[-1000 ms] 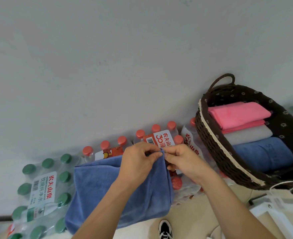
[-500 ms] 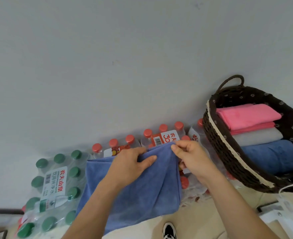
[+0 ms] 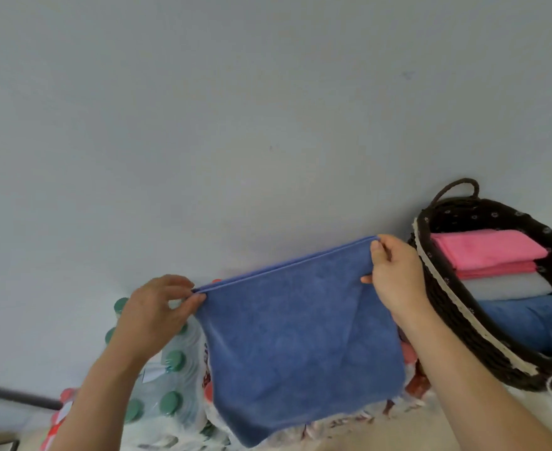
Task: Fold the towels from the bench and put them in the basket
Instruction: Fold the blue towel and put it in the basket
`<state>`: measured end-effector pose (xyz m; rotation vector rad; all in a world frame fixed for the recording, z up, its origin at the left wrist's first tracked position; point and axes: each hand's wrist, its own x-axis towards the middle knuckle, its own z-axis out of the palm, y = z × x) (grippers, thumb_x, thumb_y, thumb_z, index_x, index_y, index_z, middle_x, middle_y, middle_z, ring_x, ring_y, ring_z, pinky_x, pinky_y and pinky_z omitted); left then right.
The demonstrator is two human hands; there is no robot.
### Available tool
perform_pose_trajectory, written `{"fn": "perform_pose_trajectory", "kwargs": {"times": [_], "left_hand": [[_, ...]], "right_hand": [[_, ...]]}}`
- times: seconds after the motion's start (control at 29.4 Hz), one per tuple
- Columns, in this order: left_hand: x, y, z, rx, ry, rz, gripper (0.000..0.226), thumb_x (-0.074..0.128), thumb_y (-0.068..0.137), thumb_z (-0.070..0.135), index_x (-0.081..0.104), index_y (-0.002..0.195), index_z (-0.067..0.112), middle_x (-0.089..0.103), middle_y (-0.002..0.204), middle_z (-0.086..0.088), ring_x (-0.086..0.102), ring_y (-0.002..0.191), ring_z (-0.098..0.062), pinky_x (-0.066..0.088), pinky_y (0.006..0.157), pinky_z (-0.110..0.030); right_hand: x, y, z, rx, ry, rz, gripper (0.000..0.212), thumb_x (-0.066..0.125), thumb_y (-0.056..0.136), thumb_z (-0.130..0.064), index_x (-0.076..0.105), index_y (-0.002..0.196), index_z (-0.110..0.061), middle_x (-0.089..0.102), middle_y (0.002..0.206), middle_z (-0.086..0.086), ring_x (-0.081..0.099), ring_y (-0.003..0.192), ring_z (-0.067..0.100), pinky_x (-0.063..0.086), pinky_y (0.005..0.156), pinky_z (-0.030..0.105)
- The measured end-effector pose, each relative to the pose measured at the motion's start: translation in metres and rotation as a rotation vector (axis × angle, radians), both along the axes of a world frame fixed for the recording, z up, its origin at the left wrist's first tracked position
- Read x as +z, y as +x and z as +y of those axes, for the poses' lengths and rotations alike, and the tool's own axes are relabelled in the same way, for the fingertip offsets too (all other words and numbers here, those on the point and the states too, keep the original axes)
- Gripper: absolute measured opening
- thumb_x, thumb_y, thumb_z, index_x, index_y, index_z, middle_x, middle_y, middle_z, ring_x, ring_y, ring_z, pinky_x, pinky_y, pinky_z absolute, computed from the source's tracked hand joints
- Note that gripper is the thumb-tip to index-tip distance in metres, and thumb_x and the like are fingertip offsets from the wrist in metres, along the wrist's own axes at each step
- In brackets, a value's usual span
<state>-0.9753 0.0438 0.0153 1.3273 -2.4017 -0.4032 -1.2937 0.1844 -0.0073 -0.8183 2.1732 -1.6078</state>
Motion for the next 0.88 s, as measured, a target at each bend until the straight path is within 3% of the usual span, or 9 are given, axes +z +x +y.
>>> {"fn": "perform_pose_trajectory", "kwargs": {"times": [0.07,0.14,0.24,0.34,0.44,0.51,0.68,0.78,0.88], "left_hand": [[0.010,0.001,0.007,0.110,0.213,0.251,0.014,0.079,0.076,0.023,0.074,0.063,0.026,0.072,0.072,0.014,0.067,0.071,-0.009,0.045,0.068,-0.013],[0.017,0.000,0.015,0.167,0.302,0.449,0.011,0.080,0.074,0.017,0.074,0.068,0.023,0.072,0.068,0.007,0.063,0.063,-0.006,0.049,0.065,-0.019],[0.029,-0.005,0.023,0.182,0.349,0.688,0.012,0.079,0.074,0.009,0.072,0.066,0.014,0.071,0.067,0.000,0.060,0.061,-0.006,0.049,0.058,-0.014],[0.041,-0.010,0.030,0.205,0.328,0.835,0.010,0.079,0.074,0.006,0.070,0.074,0.012,0.069,0.065,0.005,0.060,0.061,-0.005,0.048,0.058,-0.011],[0.055,-0.010,0.025,0.181,0.289,0.823,0.018,0.077,0.077,0.012,0.073,0.088,0.026,0.071,0.071,0.008,0.063,0.066,-0.002,0.049,0.066,-0.012],[0.065,-0.014,0.018,0.146,0.249,0.733,0.019,0.075,0.080,0.015,0.073,0.086,0.033,0.073,0.076,0.013,0.065,0.072,0.001,0.049,0.073,-0.017],[0.091,-0.026,0.025,0.039,0.200,0.737,0.017,0.067,0.086,0.007,0.070,0.077,0.022,0.071,0.072,0.010,0.061,0.064,0.001,0.046,0.061,-0.008],[0.105,-0.031,0.052,-0.164,0.377,0.790,0.017,0.070,0.082,0.002,0.065,0.076,0.017,0.063,0.065,-0.002,0.057,0.060,-0.010,0.046,0.057,-0.015],[0.108,-0.048,0.094,-0.521,0.622,0.712,0.018,0.068,0.080,0.002,0.070,0.086,0.018,0.060,0.061,-0.003,0.052,0.057,-0.014,0.042,0.056,-0.022]], "right_hand": [[0.009,0.002,0.000,-0.034,0.012,0.107,0.027,0.042,0.100,-0.015,0.052,0.082,0.002,0.053,0.072,0.017,0.055,0.057,0.018,0.057,0.054,0.043],[0.016,0.002,0.000,-0.070,0.019,0.218,0.027,0.040,0.099,-0.019,0.051,0.082,-0.002,0.050,0.066,0.006,0.057,0.057,0.026,0.054,0.059,0.054],[0.026,0.005,0.002,-0.110,0.012,0.313,0.025,0.039,0.099,-0.023,0.054,0.087,-0.007,0.050,0.068,-0.002,0.058,0.065,0.036,0.052,0.062,0.056],[0.043,0.009,0.005,-0.143,-0.028,0.359,0.023,0.039,0.100,-0.018,0.056,0.092,-0.006,0.057,0.072,0.006,0.057,0.074,0.036,0.048,0.068,0.050],[0.062,0.011,0.005,-0.167,-0.062,0.420,0.023,0.037,0.101,-0.018,0.055,0.096,-0.006,0.057,0.076,0.010,0.055,0.077,0.036,0.043,0.069,0.044],[0.078,0.008,0.000,-0.180,-0.070,0.476,0.023,0.037,0.101,-0.019,0.055,0.099,-0.005,0.057,0.076,0.011,0.055,0.076,0.035,0.038,0.065,0.040],[0.119,-0.005,0.002,-0.253,-0.189,0.603,0.026,0.035,0.102,-0.021,0.056,0.100,-0.004,0.053,0.072,0.005,0.050,0.068,0.028,0.034,0.060,0.035],[0.135,-0.013,0.013,-0.319,-0.261,0.578,0.027,0.034,0.102,-0.021,0.055,0.096,-0.006,0.051,0.072,0.002,0.047,0.066,0.022,0.031,0.059,0.031],[0.159,-0.019,0.016,-0.370,-0.336,0.571,0.027,0.033,0.101,-0.020,0.056,0.096,-0.006,0.054,0.081,0.000,0.049,0.073,0.018,0.033,0.064,0.026]]}}
